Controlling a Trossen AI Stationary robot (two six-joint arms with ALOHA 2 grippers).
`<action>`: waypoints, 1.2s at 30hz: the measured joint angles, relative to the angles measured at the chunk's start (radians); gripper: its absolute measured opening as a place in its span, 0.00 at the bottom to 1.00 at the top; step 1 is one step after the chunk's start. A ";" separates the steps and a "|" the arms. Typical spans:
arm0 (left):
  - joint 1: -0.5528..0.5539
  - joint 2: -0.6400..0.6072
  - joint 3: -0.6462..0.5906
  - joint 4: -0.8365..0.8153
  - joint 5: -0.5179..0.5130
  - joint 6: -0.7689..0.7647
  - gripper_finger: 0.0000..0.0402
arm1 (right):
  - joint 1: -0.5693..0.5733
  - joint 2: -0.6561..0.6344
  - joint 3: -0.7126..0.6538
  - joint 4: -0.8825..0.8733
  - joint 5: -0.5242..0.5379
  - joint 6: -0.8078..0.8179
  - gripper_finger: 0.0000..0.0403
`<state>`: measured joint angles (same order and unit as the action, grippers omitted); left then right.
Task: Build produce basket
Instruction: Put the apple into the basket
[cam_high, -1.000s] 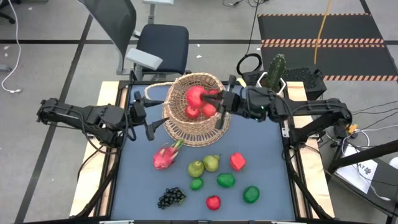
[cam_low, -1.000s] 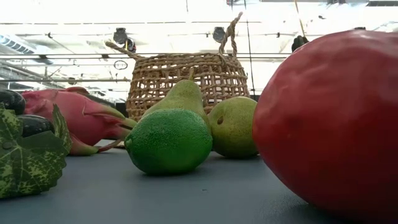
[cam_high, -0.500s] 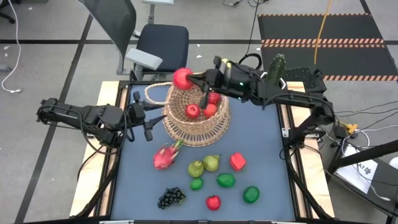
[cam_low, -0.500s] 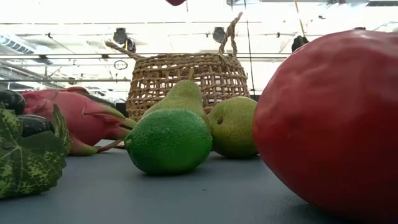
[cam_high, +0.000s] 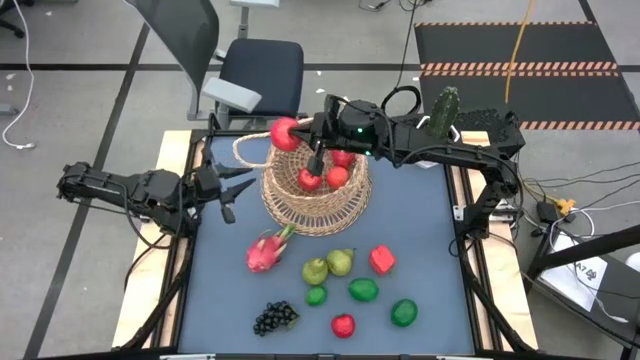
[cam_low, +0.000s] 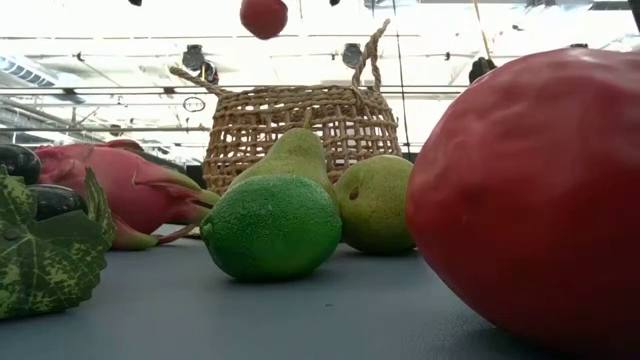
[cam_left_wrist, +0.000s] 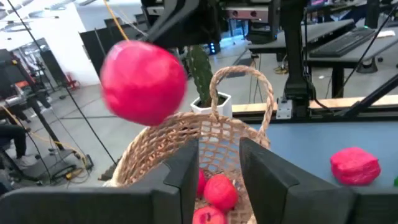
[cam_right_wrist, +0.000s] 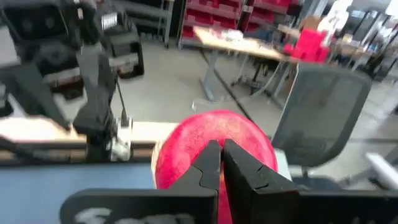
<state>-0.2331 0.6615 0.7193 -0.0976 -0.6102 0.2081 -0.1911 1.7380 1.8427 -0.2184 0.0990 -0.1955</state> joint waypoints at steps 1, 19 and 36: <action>0.002 -0.009 -0.007 -0.003 0.000 0.001 0.28 | -0.003 0.001 0.000 -0.015 0.000 0.002 0.00; 0.032 -0.014 -0.018 -0.004 0.001 0.000 0.25 | -0.006 -0.001 -0.031 -0.232 0.000 0.053 0.00; 0.032 -0.014 -0.018 -0.003 0.002 0.001 0.25 | -0.044 0.000 -0.178 -0.182 -0.053 0.102 0.01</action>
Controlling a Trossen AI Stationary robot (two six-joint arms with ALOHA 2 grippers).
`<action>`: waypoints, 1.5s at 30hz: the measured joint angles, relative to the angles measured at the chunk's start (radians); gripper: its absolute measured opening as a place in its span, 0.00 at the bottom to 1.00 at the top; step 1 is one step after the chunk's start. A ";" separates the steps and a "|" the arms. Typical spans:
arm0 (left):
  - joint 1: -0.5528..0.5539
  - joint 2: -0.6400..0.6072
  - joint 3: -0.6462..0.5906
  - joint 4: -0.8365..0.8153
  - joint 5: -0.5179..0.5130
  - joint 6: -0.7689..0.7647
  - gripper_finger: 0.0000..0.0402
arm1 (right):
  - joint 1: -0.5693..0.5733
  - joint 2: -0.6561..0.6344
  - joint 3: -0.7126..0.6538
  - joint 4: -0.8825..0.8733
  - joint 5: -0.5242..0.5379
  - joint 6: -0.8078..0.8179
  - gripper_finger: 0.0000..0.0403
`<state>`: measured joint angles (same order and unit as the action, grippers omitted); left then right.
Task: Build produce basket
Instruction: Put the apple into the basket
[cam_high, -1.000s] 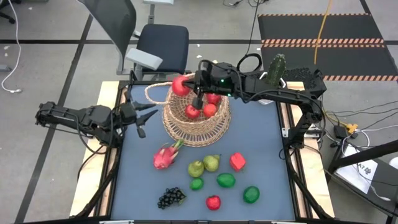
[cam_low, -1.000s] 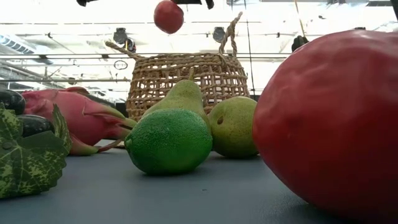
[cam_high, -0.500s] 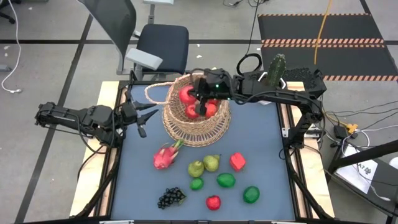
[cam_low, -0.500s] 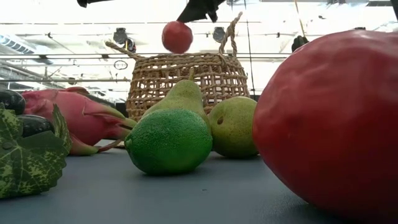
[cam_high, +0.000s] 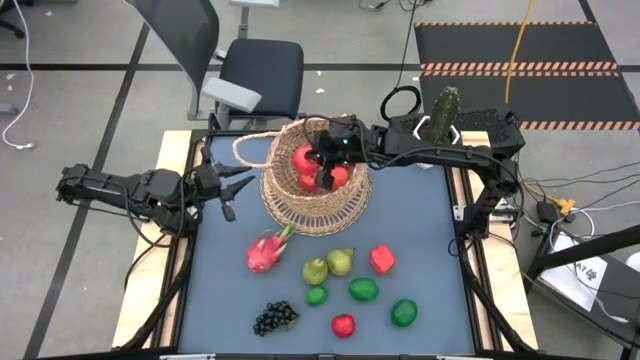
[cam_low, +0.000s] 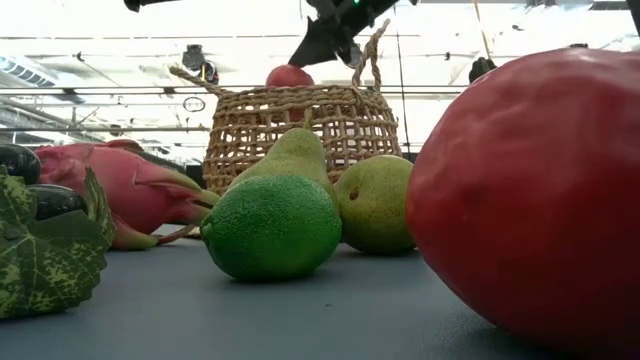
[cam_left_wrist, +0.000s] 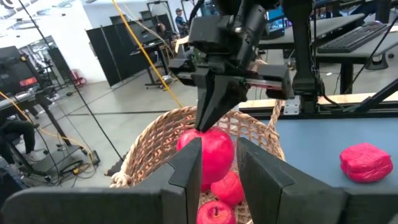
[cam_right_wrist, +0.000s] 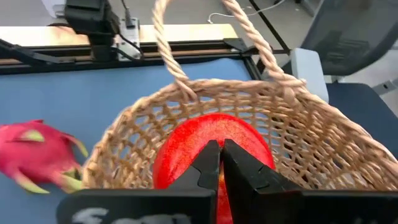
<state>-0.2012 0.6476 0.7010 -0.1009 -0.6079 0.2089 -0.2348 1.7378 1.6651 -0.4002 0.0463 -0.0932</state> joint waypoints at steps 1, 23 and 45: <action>0.000 0.000 0.000 0.000 0.000 0.000 0.25 | -0.003 0.000 -0.010 0.014 0.000 0.003 0.01; 0.000 0.000 0.000 0.028 0.000 0.017 0.25 | 0.018 0.000 -0.029 0.224 -0.064 0.017 0.00; 0.000 0.000 0.000 0.023 -0.001 0.026 0.25 | -0.032 0.158 -0.028 0.077 -0.153 -0.003 0.01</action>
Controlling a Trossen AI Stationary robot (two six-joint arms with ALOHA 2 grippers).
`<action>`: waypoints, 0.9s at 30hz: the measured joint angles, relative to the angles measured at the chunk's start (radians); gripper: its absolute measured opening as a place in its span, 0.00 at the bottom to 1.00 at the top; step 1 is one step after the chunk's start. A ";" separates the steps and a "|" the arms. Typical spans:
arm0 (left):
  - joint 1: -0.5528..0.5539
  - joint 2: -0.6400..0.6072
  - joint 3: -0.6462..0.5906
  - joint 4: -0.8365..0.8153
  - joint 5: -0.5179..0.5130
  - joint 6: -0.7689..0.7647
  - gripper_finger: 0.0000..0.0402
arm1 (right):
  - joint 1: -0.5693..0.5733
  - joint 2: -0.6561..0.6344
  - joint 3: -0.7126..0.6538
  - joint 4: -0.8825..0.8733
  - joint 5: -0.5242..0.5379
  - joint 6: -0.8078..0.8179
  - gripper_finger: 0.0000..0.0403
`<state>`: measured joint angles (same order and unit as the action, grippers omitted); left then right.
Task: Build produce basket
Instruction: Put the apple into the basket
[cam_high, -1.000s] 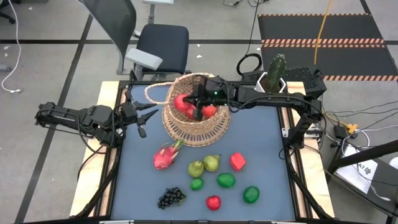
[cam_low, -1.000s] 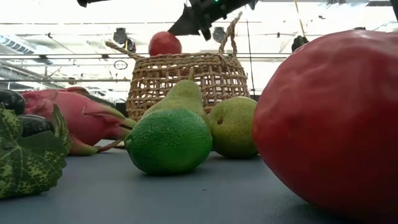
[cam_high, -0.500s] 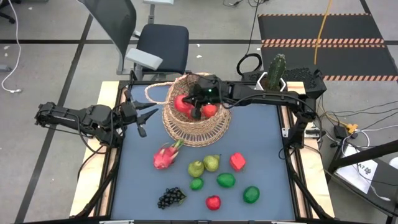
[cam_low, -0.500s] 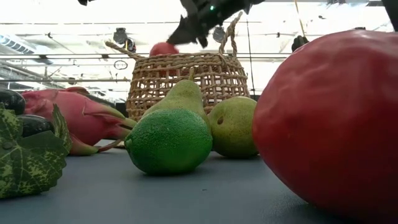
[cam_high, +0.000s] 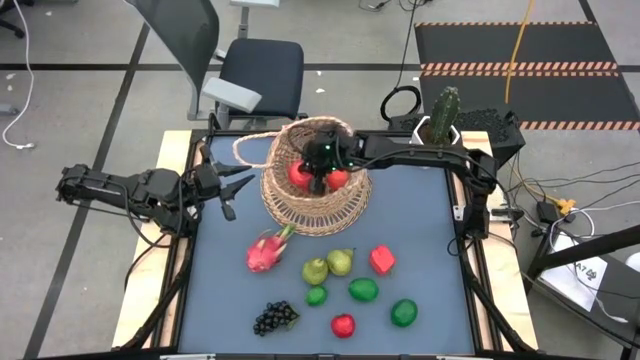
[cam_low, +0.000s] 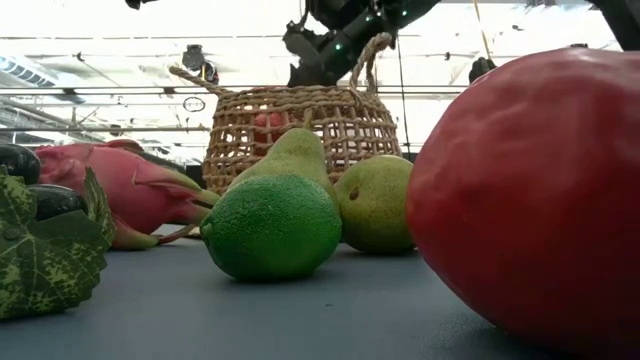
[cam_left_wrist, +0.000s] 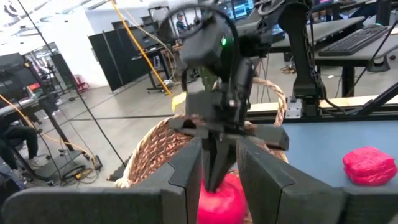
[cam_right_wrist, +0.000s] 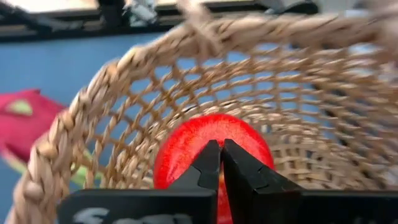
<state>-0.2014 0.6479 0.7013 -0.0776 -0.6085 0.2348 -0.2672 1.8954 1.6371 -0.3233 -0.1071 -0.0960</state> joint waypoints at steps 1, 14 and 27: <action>0.000 0.000 0.000 0.000 0.000 0.000 0.25 | 0.000 0.010 0.000 0.000 -0.023 -0.007 0.01; 0.000 0.000 0.000 -0.001 0.000 0.000 0.25 | -0.011 0.034 0.000 -0.039 -0.027 -0.013 0.02; 0.000 0.000 0.000 -0.001 0.000 -0.001 0.25 | -0.013 0.034 0.001 -0.056 -0.029 -0.021 0.02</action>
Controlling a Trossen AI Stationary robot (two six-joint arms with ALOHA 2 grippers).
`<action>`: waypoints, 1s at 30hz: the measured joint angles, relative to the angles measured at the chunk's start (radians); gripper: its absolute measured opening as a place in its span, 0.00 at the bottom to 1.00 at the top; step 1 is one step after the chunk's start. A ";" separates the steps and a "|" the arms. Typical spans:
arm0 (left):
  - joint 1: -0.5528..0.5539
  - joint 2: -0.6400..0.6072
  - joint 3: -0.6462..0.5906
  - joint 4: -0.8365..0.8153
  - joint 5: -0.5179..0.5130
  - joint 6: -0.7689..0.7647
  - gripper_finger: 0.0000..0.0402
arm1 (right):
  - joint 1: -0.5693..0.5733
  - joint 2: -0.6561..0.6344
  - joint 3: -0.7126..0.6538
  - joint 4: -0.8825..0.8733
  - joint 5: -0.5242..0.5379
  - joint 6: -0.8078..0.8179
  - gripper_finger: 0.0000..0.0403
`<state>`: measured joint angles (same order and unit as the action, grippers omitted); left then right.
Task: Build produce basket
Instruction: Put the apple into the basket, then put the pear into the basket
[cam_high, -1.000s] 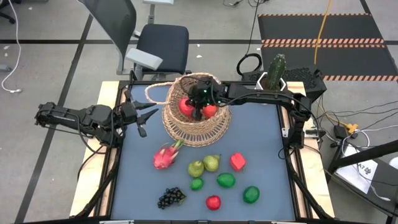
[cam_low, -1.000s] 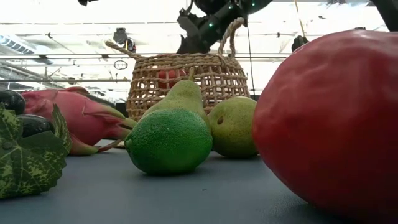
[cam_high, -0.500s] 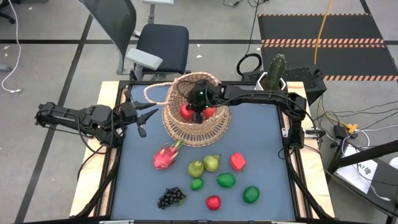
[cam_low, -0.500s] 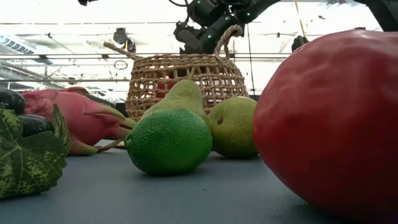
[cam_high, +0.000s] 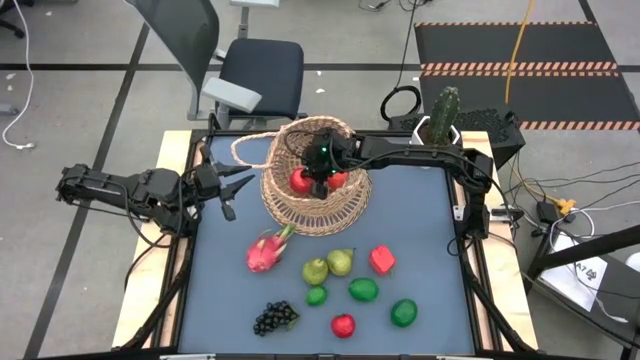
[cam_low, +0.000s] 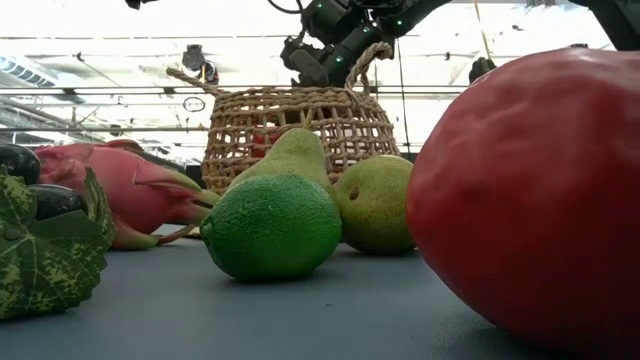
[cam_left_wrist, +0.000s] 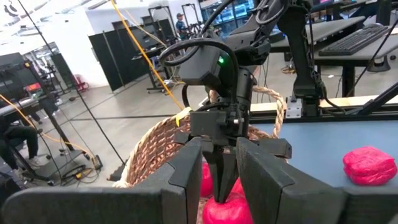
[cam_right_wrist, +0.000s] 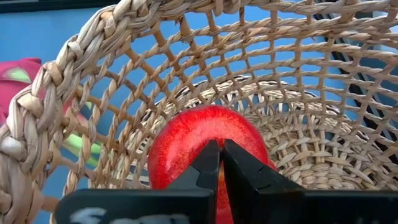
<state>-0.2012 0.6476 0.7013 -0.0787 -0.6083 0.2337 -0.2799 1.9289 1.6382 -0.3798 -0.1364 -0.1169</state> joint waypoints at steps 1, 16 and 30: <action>0.000 0.000 0.000 0.000 0.000 0.000 0.25 | 0.000 0.000 0.000 0.000 0.000 0.000 0.02; 0.000 0.000 0.000 0.000 0.000 -0.002 0.25 | 0.005 -0.013 -0.003 -0.009 0.004 -0.001 0.28; 0.000 0.000 0.000 0.010 0.000 -0.007 0.25 | 0.077 -0.195 -0.003 -0.009 0.006 0.026 0.46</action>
<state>-0.2012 0.6476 0.7017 -0.0690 -0.6083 0.2268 -0.2026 1.7337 1.6350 -0.3889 -0.1301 -0.0912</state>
